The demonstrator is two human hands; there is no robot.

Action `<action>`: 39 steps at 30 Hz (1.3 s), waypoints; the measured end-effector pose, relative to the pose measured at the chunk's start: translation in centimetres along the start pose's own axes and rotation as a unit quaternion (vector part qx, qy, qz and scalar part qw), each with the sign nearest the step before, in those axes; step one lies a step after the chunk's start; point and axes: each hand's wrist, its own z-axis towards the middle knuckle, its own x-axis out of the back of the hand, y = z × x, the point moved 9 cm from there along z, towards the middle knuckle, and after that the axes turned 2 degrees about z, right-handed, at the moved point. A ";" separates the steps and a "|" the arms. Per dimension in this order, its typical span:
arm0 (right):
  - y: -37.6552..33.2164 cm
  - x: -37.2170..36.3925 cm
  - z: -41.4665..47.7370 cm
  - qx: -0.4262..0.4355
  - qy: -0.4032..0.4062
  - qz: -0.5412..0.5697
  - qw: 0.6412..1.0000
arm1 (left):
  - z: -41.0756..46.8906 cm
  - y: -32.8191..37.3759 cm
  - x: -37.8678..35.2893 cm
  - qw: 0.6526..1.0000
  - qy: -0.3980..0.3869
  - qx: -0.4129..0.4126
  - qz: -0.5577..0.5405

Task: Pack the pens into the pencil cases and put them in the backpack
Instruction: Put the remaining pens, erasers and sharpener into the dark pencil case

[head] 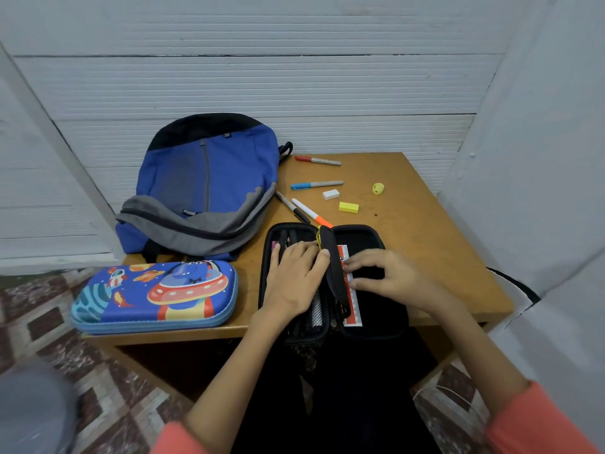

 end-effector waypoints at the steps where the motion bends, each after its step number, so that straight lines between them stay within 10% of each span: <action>1: 0.0 0.7 0.5 -0.003 0.024 0.035 0.999 | 0.0 0.0 0.0 1.000 0.000 -0.001 -0.002; 8: 0.3 4.8 7.0 -0.075 0.214 -0.016 0.974 | 0.1 -0.2 0.1 1.000 0.012 -0.002 -0.011; 19: 5.3 0.4 13.4 -0.234 0.135 -0.025 0.962 | 0.1 0.0 0.1 1.000 0.022 -0.010 0.000; 29: 4.2 5.0 7.9 -0.147 0.238 0.491 0.825 | 0.1 -0.1 0.1 1.000 0.026 -0.012 -0.010; 33: 4.7 6.7 5.2 -0.127 0.252 0.581 0.764 | 0.1 -0.1 0.1 0.999 0.027 -0.014 -0.010; 39: 5.3 7.2 2.8 -0.129 0.266 0.574 0.763 | 0.1 -0.2 0.0 1.000 0.016 -0.007 -0.004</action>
